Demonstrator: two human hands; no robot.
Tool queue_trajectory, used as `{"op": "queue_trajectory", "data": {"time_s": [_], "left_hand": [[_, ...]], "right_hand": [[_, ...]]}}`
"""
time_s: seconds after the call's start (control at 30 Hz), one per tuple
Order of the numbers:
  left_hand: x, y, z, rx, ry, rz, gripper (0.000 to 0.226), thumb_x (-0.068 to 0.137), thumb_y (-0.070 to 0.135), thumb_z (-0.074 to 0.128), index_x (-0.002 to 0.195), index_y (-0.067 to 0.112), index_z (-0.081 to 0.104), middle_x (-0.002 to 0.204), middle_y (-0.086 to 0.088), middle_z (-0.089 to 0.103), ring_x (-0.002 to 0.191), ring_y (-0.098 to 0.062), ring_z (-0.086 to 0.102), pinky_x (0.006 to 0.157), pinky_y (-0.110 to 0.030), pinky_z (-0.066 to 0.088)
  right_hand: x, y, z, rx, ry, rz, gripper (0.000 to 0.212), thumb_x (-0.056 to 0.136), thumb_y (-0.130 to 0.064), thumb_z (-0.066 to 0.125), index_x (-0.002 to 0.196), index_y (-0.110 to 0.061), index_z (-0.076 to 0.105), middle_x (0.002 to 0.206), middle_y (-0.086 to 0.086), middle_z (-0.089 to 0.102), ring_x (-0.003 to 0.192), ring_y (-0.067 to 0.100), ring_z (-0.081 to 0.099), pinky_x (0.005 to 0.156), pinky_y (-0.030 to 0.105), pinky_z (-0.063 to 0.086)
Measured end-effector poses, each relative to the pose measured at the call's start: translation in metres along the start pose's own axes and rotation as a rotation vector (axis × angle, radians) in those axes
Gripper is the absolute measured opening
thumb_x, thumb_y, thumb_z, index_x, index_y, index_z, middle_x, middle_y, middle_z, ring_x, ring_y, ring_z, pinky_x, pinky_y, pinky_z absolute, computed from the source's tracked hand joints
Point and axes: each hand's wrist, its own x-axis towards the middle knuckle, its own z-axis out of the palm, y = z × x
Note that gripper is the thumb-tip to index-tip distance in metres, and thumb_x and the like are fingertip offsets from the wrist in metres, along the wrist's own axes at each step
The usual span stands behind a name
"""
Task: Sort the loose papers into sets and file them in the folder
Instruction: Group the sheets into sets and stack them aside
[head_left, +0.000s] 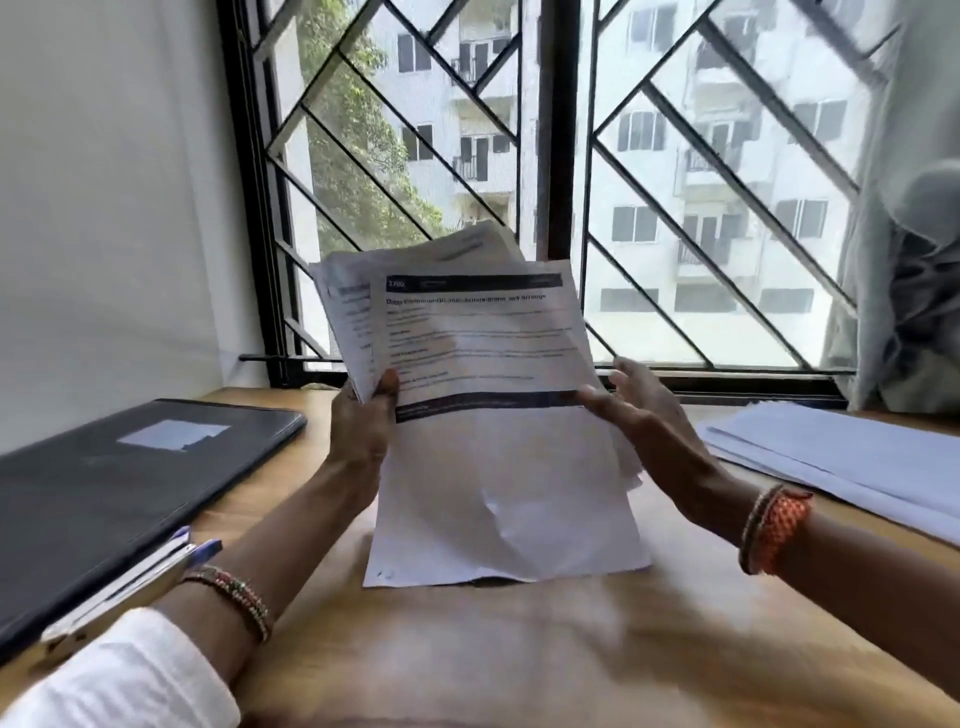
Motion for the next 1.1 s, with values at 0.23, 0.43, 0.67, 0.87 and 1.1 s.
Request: {"op": "queue_trajectory", "data": {"time_s": [0.23,0.43,0.67,0.87,1.1], "left_hand": [[-0.013,0.013,0.015,-0.035,-0.154,0.156,0.013,0.094,0.014,0.051,0.093,0.016,0.064,0.078,0.010,0.073,0.073,-0.006,0.067,0.064,-0.021,0.056],[-0.023,0.015,0.022,-0.063,-0.185,0.159,0.015,0.094,0.013,0.051,0.096,0.014,0.066,0.082,0.006,0.074,0.073,-0.010,0.069,0.061,-0.022,0.056],[-0.029,0.018,0.027,0.020,-0.207,0.230,0.017,0.094,0.009,0.049,0.094,0.014,0.065,0.081,0.008,0.074,0.072,-0.008,0.069,0.061,-0.022,0.057],[-0.031,0.016,0.028,0.046,-0.210,0.197,0.016,0.095,0.009,0.048,0.094,0.013,0.063,0.080,0.010,0.074,0.071,-0.007,0.069,0.059,-0.020,0.055],[-0.033,0.017,0.028,0.072,-0.216,0.183,0.017,0.095,0.009,0.048,0.091,0.015,0.064,0.077,0.011,0.073,0.069,-0.006,0.068,0.057,-0.018,0.055]], "right_hand": [[0.022,-0.030,-0.028,0.419,0.155,-0.040,0.011,0.086,-0.019,0.067,0.097,-0.015,0.066,0.092,0.000,0.075,0.084,0.017,0.070,0.069,0.033,0.055],[0.019,-0.039,-0.033,0.421,0.280,-0.092,0.006,0.087,-0.013,0.067,0.082,-0.011,0.069,0.081,0.001,0.073,0.068,0.012,0.068,0.054,0.027,0.053],[0.017,-0.038,-0.031,0.452,0.339,-0.053,0.006,0.090,-0.008,0.063,0.085,-0.005,0.066,0.071,-0.003,0.070,0.059,0.006,0.065,0.047,0.018,0.048],[0.015,-0.041,-0.033,0.488,0.318,0.018,0.008,0.091,-0.012,0.063,0.085,-0.008,0.067,0.071,-0.002,0.072,0.060,0.009,0.067,0.052,0.022,0.053],[0.013,-0.045,-0.036,0.517,0.333,0.071,0.011,0.090,-0.015,0.064,0.080,-0.011,0.067,0.073,0.002,0.073,0.061,0.012,0.067,0.053,0.023,0.054]]}}
